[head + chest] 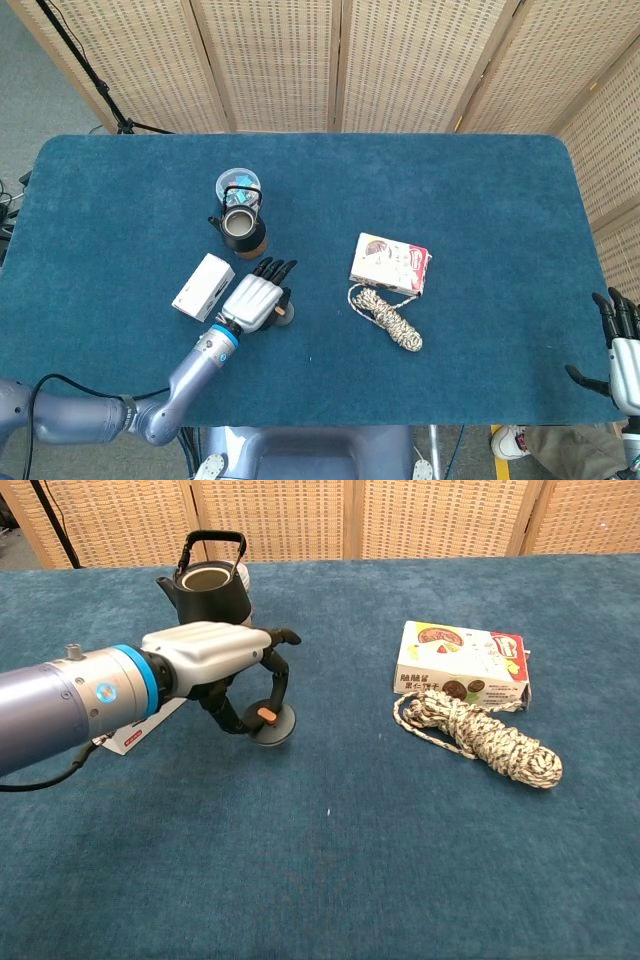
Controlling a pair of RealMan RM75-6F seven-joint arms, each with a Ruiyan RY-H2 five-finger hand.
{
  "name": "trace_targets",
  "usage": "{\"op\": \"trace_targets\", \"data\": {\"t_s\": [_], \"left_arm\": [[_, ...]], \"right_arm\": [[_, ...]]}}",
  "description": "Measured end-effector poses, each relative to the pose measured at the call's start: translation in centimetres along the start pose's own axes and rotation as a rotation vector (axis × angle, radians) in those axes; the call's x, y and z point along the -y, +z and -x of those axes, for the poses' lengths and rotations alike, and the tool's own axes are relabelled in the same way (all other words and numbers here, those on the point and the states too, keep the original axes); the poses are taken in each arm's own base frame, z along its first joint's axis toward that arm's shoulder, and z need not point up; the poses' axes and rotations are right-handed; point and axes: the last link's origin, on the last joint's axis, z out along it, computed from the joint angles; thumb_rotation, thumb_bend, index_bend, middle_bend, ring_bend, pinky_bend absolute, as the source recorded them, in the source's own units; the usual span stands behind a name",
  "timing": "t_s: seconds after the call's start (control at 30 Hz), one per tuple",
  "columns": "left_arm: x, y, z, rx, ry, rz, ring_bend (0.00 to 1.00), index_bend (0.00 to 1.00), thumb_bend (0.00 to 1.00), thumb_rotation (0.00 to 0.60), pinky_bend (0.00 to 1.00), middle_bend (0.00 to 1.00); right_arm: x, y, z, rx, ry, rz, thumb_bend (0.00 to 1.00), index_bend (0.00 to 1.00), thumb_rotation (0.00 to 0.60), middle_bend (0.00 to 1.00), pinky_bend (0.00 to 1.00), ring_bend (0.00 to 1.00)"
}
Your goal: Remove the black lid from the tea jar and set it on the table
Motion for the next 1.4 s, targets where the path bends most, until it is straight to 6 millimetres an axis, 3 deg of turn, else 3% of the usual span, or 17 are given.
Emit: {"op": "trace_targets", "data": {"t_s": [0.17,0.37,0.43,0.73,0.9,1.1,1.27,1.4], "left_arm": [[0.2,0.5,0.8,0.014,-0.009,-0.007,0.0,0.63,0.41,0.6,0.0,0.0],[0.3,0.4,0.9,0.021,-0.011,-0.012,0.0,0.42,0.28,0.6,0.0,0.0],[0.4,0.3,0.7,0.018,-0.011,-0.014,0.0,0.34,0.24,0.6,0.0,0.0],[0.5,-1.2,-1.8,-0.029,-0.051,0.001,0.0,0.21,0.19,0.6,0.0,0.0],[0.6,-3.3,-4.6,-0.097,-0.075,0.036,0.0,0.09,0.14,0.6,0.0,0.0],[1.8,-6.9,-8.2,-0.233,-0.065,0.069,0.0,0.05,0.14,0.6,0.0,0.0],[5.0,-10.8,-9.5,-0.334,-0.049,-0.043,0.0,0.04,0.14,0.6,0.0,0.0],[8.0,-14.1,-9.0,-0.364,-0.07,-0.162,0.0,0.04,0.14,0.6,0.0,0.0]], "right_arm": [[0.0,0.0,0.0,-0.001,-0.002,0.002,0.0,0.0,0.6,0.0,0.0,0.0],[0.0,0.0,0.1,0.001,-0.003,0.003,0.0,0.0,0.6,0.0,0.0,0.0],[0.0,0.0,0.1,0.001,-0.003,0.003,0.0,0.0,0.6,0.0,0.0,0.0],[0.2,-0.2,0.0,-0.004,0.001,-0.006,0.0,0.0,0.6,0.0,0.0,0.0],[0.4,-0.3,-0.1,-0.006,0.002,-0.017,0.0,0.0,0.6,0.0,0.0,0.0],[0.6,-0.7,-0.2,-0.01,0.009,-0.034,0.0,0.0,0.6,0.0,0.0,0.0],[0.6,-0.8,-0.3,-0.008,0.017,-0.04,0.0,0.0,0.6,0.0,0.0,0.0],[0.7,-0.9,-0.4,-0.007,0.023,-0.05,0.0,0.0,0.6,0.0,0.0,0.0]]}}
